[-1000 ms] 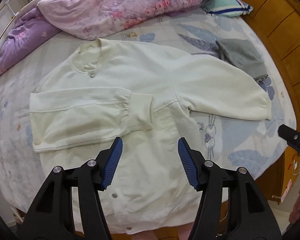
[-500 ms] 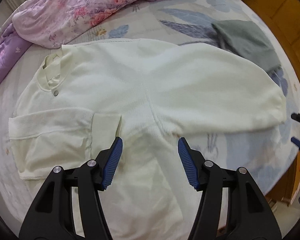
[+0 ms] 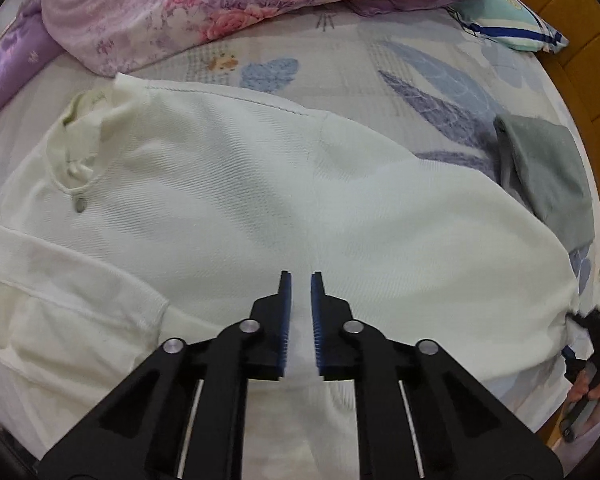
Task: Fold large clothes
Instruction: 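Grasp the other sleeve cuff with the right tool while the left tool pins the jacket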
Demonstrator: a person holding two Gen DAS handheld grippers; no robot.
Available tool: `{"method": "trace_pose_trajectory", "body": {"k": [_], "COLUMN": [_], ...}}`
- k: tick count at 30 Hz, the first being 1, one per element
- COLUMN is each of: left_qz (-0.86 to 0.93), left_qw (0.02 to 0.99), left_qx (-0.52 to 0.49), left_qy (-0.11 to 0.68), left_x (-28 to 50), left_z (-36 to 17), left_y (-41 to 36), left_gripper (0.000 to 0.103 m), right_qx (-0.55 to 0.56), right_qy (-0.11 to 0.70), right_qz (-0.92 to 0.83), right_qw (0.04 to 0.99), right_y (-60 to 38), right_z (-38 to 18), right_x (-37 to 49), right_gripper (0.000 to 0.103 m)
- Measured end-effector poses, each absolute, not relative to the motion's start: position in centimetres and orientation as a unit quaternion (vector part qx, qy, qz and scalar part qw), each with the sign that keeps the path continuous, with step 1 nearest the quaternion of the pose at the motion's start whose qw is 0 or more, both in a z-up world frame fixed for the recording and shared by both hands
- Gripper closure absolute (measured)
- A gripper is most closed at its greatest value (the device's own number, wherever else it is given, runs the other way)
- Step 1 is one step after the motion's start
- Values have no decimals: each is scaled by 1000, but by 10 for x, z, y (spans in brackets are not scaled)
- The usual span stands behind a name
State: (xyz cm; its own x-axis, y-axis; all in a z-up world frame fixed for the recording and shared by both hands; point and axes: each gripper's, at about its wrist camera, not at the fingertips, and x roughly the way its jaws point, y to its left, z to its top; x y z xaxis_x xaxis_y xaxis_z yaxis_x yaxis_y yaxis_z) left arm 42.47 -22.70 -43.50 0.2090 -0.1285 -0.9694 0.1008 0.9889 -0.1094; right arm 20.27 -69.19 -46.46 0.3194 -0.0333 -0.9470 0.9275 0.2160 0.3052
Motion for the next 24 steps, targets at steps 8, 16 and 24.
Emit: {"method": "trace_pose_trajectory", "body": {"k": [8, 16, 24], "left_qz": [-73, -109, -119], "left_qw": [754, 744, 733], "left_qx": [-25, -1, -4], "left_qy": [653, 660, 670], "left_x": [434, 440, 449], "left_z": [-486, -492, -503], "left_y": [-231, -242, -241], "left_gripper": [101, 103, 103], "right_qx": [445, 352, 282], "right_qy": [373, 306, 253], "right_qz": [-319, -235, -100], "right_qw": [749, 853, 920], "right_y": [-683, -627, -512], "right_z": [-359, -241, -133], "right_x": [220, 276, 349], "right_gripper": [95, 95, 95]}}
